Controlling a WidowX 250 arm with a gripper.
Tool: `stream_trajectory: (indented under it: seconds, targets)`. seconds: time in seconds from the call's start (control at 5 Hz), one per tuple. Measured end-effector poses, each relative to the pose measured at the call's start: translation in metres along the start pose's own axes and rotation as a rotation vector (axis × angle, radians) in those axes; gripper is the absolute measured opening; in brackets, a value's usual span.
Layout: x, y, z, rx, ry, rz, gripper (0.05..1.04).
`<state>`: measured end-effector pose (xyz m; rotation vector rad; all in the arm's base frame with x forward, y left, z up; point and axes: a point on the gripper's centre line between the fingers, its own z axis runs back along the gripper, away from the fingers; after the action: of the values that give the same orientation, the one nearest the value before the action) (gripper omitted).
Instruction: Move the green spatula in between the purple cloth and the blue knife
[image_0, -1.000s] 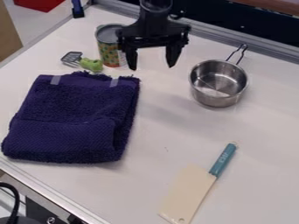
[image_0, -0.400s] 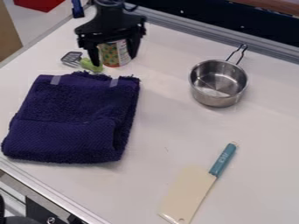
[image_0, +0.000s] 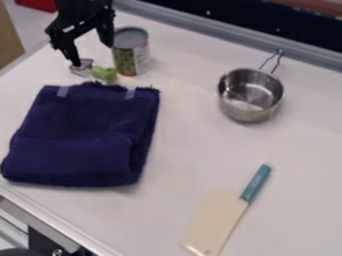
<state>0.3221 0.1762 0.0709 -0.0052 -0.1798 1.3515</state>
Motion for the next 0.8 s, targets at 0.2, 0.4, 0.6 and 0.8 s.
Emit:
stream_trajectory:
  seconds: [0.2,0.4,0.6,0.8]
  targets:
    - [0.017,-0.004,-0.012,0.011,0.019,0.144,1.0]
    - [0.03,-0.01,-0.024,0.02,0.08,0.258,1.0]
    - [0.041,-0.01,-0.035,0.048,0.1,0.352,0.999]
    - [0.048,-0.011,-0.034,0.043,0.094,0.381,0.999]
